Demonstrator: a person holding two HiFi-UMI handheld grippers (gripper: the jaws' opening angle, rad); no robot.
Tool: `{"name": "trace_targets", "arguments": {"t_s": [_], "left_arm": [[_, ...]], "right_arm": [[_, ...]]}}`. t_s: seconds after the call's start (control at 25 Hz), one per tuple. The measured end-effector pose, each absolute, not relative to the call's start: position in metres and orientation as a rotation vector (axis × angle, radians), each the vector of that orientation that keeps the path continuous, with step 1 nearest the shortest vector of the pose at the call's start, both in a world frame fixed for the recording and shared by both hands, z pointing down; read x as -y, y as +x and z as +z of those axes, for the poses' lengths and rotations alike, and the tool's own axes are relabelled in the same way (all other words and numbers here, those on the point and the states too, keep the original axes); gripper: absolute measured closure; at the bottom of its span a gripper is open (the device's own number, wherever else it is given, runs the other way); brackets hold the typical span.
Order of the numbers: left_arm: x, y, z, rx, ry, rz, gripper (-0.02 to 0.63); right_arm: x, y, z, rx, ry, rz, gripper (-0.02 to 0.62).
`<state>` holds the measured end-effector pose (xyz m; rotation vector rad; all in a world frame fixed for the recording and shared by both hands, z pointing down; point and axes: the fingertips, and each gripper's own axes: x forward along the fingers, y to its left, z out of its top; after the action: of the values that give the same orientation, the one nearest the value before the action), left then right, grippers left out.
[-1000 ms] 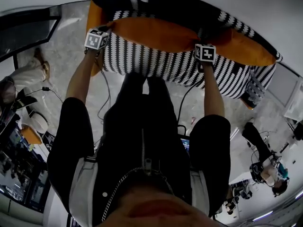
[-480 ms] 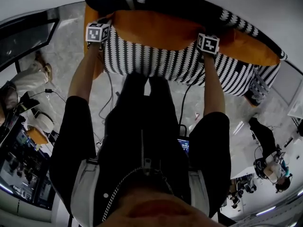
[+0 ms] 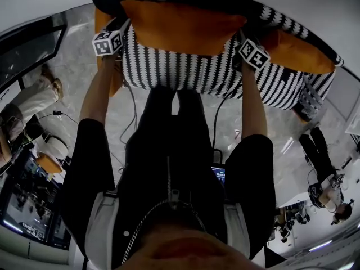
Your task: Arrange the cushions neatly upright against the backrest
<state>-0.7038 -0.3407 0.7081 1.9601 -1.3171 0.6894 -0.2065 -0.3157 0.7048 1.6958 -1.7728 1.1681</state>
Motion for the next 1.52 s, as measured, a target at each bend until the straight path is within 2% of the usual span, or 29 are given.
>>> {"name": "trace_targets", "arguments": {"t_s": [0.08, 0.2, 0.6, 0.64, 0.68, 0.8, 0.92, 1.12, 1.52], "left_arm": [[0.351, -0.695, 0.707, 1.336, 1.95, 0.639, 0.377], [0.366, -0.684, 0.705, 1.36, 1.929, 0.558, 0.354], [0.39, -0.672, 0.729, 1.37, 1.893, 0.533, 0.353], [0.391, -0.67, 0.727, 1.366, 1.896, 0.526, 0.356], [0.392, -0.668, 0.724, 1.363, 1.901, 0.52, 0.361], [0.387, -0.665, 0.719, 1.358, 1.915, 0.514, 0.406], [0.377, -0.667, 0.718, 1.358, 1.914, 0.517, 0.471], [0.357, -0.668, 0.698, 1.372, 1.932, 0.513, 0.541], [0.358, -0.68, 0.672, 1.404, 1.949, 0.41, 0.561]], "right_arm": [[0.33, -0.21, 0.705, 1.804, 1.703, 1.17, 0.354], [0.35, -0.208, 0.709, 1.798, 1.738, 1.193, 0.351], [0.385, -0.22, 0.743, 1.711, 1.702, 1.186, 0.336], [0.385, -0.218, 0.744, 1.689, 1.701, 1.183, 0.346], [0.384, -0.216, 0.743, 1.672, 1.698, 1.178, 0.383], [0.376, -0.213, 0.738, 1.657, 1.701, 1.122, 0.532], [0.365, -0.211, 0.73, 1.676, 1.724, 1.069, 0.551], [0.35, -0.205, 0.703, 1.746, 1.767, 1.105, 0.561], [0.362, -0.21, 0.678, 1.835, 1.779, 1.1, 0.563]]}}
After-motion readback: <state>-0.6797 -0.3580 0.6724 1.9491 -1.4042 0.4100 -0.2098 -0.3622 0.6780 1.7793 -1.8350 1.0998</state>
